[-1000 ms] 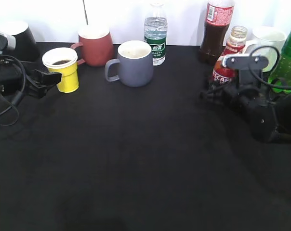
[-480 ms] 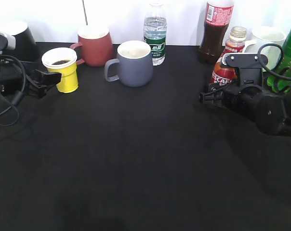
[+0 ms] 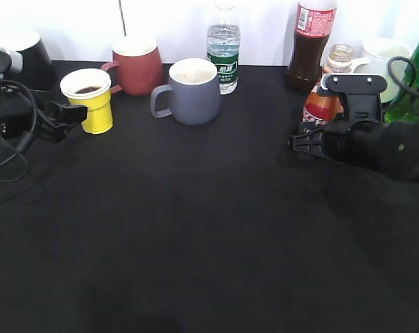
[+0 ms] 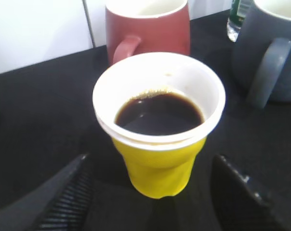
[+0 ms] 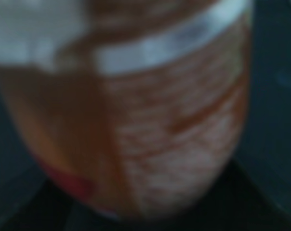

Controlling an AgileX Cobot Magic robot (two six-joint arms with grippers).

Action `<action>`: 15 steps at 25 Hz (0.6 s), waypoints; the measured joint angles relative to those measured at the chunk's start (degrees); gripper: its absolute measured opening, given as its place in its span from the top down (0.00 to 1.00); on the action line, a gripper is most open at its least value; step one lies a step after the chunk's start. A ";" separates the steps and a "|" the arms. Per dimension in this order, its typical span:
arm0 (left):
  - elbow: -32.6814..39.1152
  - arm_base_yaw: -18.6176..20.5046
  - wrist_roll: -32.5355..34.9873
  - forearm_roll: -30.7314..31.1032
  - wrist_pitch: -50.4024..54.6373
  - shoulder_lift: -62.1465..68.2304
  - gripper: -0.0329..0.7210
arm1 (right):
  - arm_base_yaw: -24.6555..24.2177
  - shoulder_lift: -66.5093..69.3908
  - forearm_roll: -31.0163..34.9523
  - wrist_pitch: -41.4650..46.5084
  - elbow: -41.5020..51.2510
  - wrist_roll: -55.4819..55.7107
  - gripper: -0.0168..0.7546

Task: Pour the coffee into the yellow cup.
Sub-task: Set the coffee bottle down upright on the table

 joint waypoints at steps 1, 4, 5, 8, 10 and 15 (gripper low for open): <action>0.24 0.00 -0.12 0.00 0.12 -0.35 0.20 | 0.00 -0.55 0.00 1.69 -0.05 0.00 0.18; 0.47 0.00 -1.48 0.00 1.13 -1.80 0.20 | 0.00 -2.29 0.00 6.72 -0.22 -0.05 0.20; 0.47 0.00 -2.86 0.00 3.26 -2.15 0.20 | 0.00 -3.17 -0.05 8.96 -0.22 -0.05 0.20; 0.47 -2.24 -5.65 -0.05 11.76 -4.90 0.21 | 0.00 -5.66 -0.29 15.09 -0.22 -0.11 0.20; 0.47 -6.44 -7.02 -0.77 20.15 -7.87 0.21 | 0.00 -7.11 -0.40 19.69 -0.22 -0.11 0.20; 0.47 -17.89 -7.44 -16.49 48.03 -15.56 0.27 | 0.00 -12.40 -0.74 35.49 -0.41 -0.11 0.20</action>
